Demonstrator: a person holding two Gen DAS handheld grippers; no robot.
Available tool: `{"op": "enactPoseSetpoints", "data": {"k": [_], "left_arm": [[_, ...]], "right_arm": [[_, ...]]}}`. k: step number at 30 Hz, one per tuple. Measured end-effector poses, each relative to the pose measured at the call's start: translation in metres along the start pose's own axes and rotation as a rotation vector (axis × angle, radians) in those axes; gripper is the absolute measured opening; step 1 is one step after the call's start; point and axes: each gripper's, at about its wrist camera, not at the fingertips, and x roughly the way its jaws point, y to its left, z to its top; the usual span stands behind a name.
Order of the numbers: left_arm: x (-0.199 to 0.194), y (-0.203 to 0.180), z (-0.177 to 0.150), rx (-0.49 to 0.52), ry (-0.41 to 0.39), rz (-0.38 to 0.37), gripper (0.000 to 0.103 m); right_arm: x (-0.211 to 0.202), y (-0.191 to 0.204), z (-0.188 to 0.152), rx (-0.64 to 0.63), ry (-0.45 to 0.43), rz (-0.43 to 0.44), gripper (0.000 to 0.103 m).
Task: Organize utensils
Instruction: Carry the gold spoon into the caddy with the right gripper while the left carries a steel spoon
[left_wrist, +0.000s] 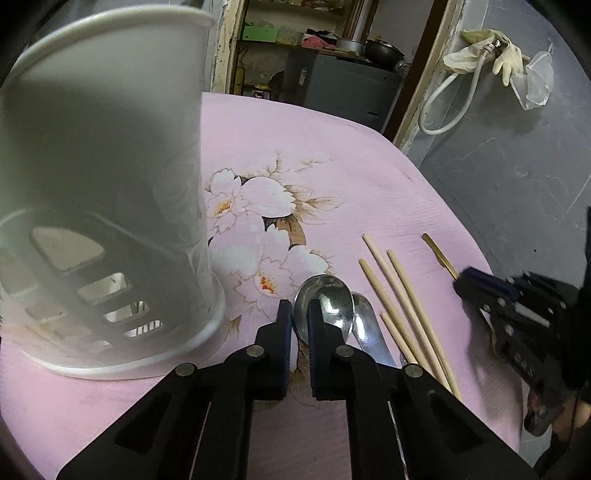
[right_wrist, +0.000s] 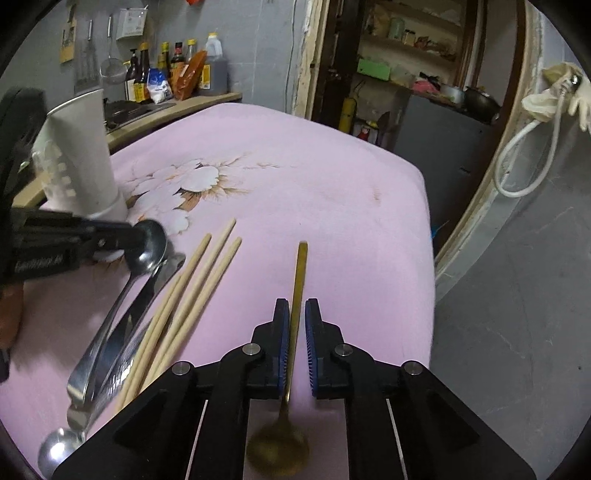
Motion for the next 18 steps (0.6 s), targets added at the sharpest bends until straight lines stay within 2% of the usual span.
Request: {"op": "enactPoseSetpoints", "data": {"k": [5, 10, 12, 18], "left_arm": [[0.001, 0.000, 0.000, -0.004, 0.000, -0.008, 0.002], [-0.003, -0.001, 0.000, 0.000, -0.016, -0.021, 0.001], [-0.008, -0.003, -0.001, 0.008, -0.032, -0.027, 0.000], [-0.024, -0.014, -0.004, 0.045, -0.109, -0.014, 0.000]], "right_arm": [[0.020, -0.004, 0.016, -0.004, 0.048, 0.014, 0.013], [0.028, -0.010, 0.021, 0.023, 0.076, 0.039, 0.013], [0.026, -0.008, 0.019, 0.002, 0.069, 0.040, 0.006], [0.008, -0.003, 0.011, 0.010, -0.023, 0.035, 0.004]]}}
